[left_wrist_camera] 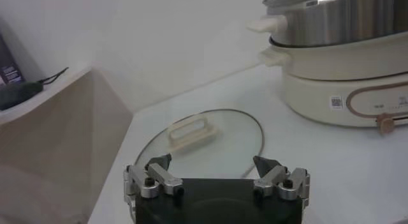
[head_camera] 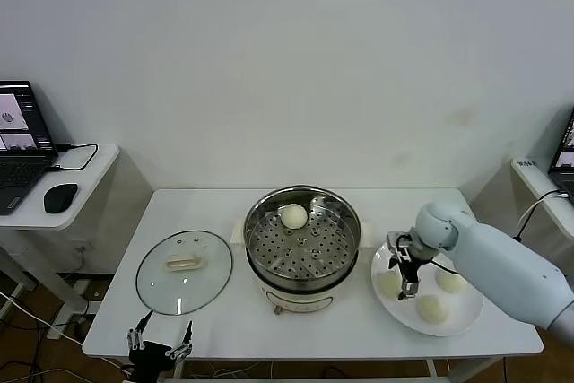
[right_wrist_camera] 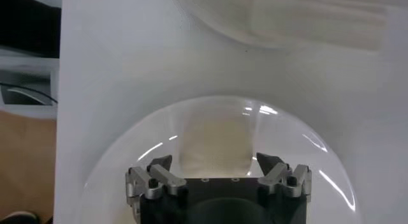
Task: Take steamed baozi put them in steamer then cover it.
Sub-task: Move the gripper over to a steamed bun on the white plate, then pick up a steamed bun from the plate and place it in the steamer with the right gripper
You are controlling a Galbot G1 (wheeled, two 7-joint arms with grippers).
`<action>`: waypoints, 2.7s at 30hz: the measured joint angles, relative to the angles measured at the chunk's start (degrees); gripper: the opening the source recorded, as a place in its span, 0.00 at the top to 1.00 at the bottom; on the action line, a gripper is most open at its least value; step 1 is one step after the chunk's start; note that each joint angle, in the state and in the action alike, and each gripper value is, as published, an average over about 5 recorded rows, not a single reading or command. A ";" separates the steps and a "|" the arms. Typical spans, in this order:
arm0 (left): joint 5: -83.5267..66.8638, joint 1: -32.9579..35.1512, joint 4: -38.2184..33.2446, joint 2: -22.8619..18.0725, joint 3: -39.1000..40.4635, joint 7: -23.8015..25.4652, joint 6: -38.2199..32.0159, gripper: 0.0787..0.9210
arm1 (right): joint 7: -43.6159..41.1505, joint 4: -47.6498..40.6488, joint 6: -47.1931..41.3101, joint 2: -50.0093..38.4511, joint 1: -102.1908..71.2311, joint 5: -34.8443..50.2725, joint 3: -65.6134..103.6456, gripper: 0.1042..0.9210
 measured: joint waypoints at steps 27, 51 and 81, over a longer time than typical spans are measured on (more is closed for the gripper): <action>0.45 -0.38 -0.95 -0.19 1.27 -0.35 -0.07 0.12 | -1.73 4.41 -1.61 -6.68 3.38 4.19 0.88 0.52; 0.91 0.05 -5.09 0.06 2.66 -0.49 -0.10 0.12 | -4.24 7.81 -8.94 -1.33 38.82 25.43 -22.26 0.51; -0.33 -1.34 -6.33 -0.23 1.82 -0.74 -0.06 0.12 | -1.91 -8.66 -14.86 31.19 38.02 31.82 -32.55 0.51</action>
